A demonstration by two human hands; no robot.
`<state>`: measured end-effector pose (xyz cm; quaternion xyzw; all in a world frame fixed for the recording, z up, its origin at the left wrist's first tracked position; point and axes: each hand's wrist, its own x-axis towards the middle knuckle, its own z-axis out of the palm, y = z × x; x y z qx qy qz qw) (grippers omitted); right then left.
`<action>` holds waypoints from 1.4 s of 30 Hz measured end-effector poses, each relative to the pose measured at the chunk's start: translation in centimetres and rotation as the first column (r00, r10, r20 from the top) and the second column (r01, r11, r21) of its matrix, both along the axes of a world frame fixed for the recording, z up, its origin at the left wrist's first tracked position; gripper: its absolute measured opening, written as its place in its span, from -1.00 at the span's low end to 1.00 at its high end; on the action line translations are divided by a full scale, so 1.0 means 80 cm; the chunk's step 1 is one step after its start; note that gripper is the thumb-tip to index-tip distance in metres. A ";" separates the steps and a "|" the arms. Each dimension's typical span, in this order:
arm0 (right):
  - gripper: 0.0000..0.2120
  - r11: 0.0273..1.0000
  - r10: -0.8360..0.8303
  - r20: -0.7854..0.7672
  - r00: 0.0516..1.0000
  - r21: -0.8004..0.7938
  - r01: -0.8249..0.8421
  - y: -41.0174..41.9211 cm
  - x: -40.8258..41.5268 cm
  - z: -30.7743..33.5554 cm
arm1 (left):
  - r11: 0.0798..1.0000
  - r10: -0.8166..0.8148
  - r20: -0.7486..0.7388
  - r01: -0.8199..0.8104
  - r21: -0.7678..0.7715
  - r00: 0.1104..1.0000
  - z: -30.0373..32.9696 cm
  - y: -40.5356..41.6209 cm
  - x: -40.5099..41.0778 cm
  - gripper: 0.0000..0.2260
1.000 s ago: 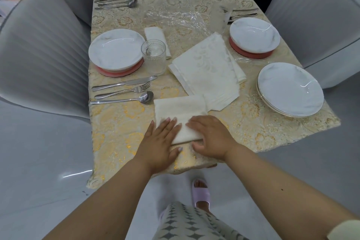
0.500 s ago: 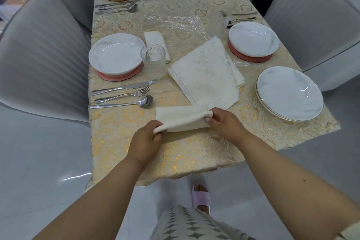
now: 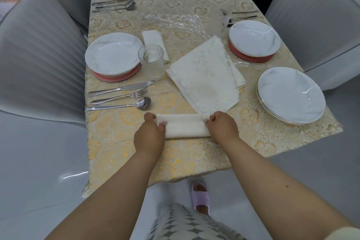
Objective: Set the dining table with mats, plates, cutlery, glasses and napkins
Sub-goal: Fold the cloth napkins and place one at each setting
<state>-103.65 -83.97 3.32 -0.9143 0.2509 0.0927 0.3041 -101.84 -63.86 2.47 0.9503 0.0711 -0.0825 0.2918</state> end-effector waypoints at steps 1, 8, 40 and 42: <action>-0.79 1.000 0.005 -0.004 1.000 -0.016 -0.005 0.001 0.001 0.000 | 0.999 -0.015 0.032 0.014 0.036 0.999 0.000 -0.001 -0.002 -0.64; -0.87 0.980 -0.021 0.072 0.997 -0.197 0.035 0.016 -0.003 0.001 | 0.721 -0.636 0.093 0.546 0.427 0.766 -0.023 0.001 -0.006 -0.57; -0.82 0.721 0.457 0.151 0.877 0.514 -0.464 -0.032 0.059 0.056 | 0.676 -0.090 -0.186 -0.077 -0.733 0.978 0.090 -0.021 0.079 -0.74; -0.82 0.665 0.245 0.184 0.952 0.683 -0.304 -0.039 0.062 0.052 | 0.363 -0.020 -0.373 -0.340 -0.868 0.928 0.089 -0.043 0.076 -0.76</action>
